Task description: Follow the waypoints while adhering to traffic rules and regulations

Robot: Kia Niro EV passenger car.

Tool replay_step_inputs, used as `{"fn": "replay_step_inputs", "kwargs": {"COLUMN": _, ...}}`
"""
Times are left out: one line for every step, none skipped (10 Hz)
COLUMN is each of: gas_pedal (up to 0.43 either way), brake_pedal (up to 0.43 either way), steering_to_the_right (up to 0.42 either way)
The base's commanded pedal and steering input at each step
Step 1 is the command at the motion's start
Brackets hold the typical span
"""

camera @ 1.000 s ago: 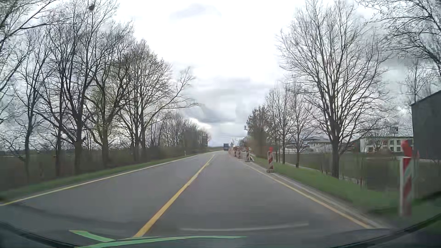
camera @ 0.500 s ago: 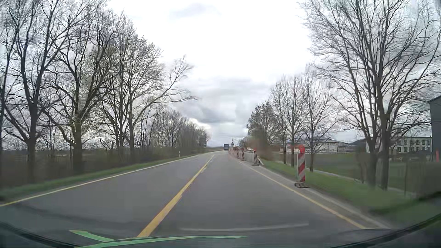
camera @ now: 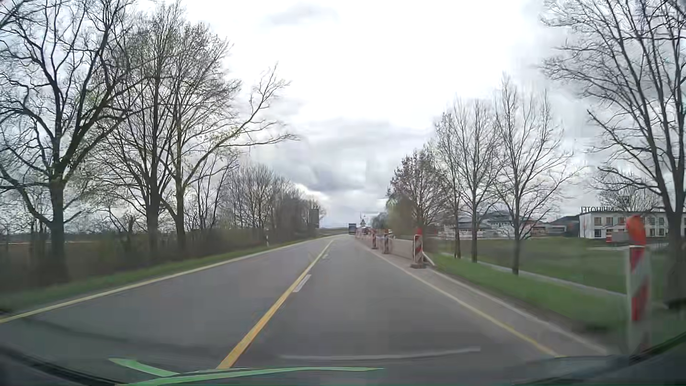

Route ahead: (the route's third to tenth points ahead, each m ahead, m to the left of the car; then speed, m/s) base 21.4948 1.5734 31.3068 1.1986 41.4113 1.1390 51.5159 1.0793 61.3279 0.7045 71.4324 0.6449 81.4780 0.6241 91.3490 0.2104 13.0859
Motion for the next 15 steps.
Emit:
{"fn": "replay_step_inputs", "kwargs": {"gas_pedal": 0.169, "brake_pedal": 0.0, "steering_to_the_right": 0.001}}
{"fn": "replay_step_inputs", "kwargs": {"gas_pedal": 0.169, "brake_pedal": 0.0, "steering_to_the_right": 0.0}}
{"fn": "replay_step_inputs", "kwargs": {"gas_pedal": 0.169, "brake_pedal": 0.0, "steering_to_the_right": 0.001}}
{"fn": "replay_step_inputs", "kwargs": {"gas_pedal": 0.157, "brake_pedal": 0.0, "steering_to_the_right": 0.001}}
{"fn": "replay_step_inputs", "kwargs": {"gas_pedal": 0.157, "brake_pedal": 0.0, "steering_to_the_right": 0.0}}
{"fn": "replay_step_inputs", "kwargs": {"gas_pedal": 0.157, "brake_pedal": 0.0, "steering_to_the_right": 0.001}}
{"fn": "replay_step_inputs", "kwargs": {"gas_pedal": 0.157, "brake_pedal": 0.0, "steering_to_the_right": 0.001}}
{"fn": "replay_step_inputs", "kwargs": {"gas_pedal": 0.157, "brake_pedal": 0.0, "steering_to_the_right": 0.0}}
{"fn": "replay_step_inputs", "kwargs": {"gas_pedal": 0.157, "brake_pedal": 0.0, "steering_to_the_right": 0.001}}
{"fn": "replay_step_inputs", "kwargs": {"gas_pedal": 0.15, "brake_pedal": 0.0, "steering_to_the_right": 0.001}}
{"fn": "replay_step_inputs", "kwargs": {"gas_pedal": 0.15, "brake_pedal": 0.0, "steering_to_the_right": 0.001}}
{"fn": "replay_step_inputs", "kwargs": {"gas_pedal": 0.138, "brake_pedal": 0.0, "steering_to_the_right": 0.0}}
{"fn": "replay_step_inputs", "kwargs": {"gas_pedal": 0.118, "brake_pedal": 0.0, "steering_to_the_right": 0.0}}
{"fn": "replay_step_inputs", "kwargs": {"gas_pedal": 0.098, "brake_pedal": 0.0, "steering_to_the_right": 0.001}}
{"fn": "replay_step_inputs", "kwargs": {"gas_pedal": 0.098, "brake_pedal": 0.0, "steering_to_the_right": 0.0}}
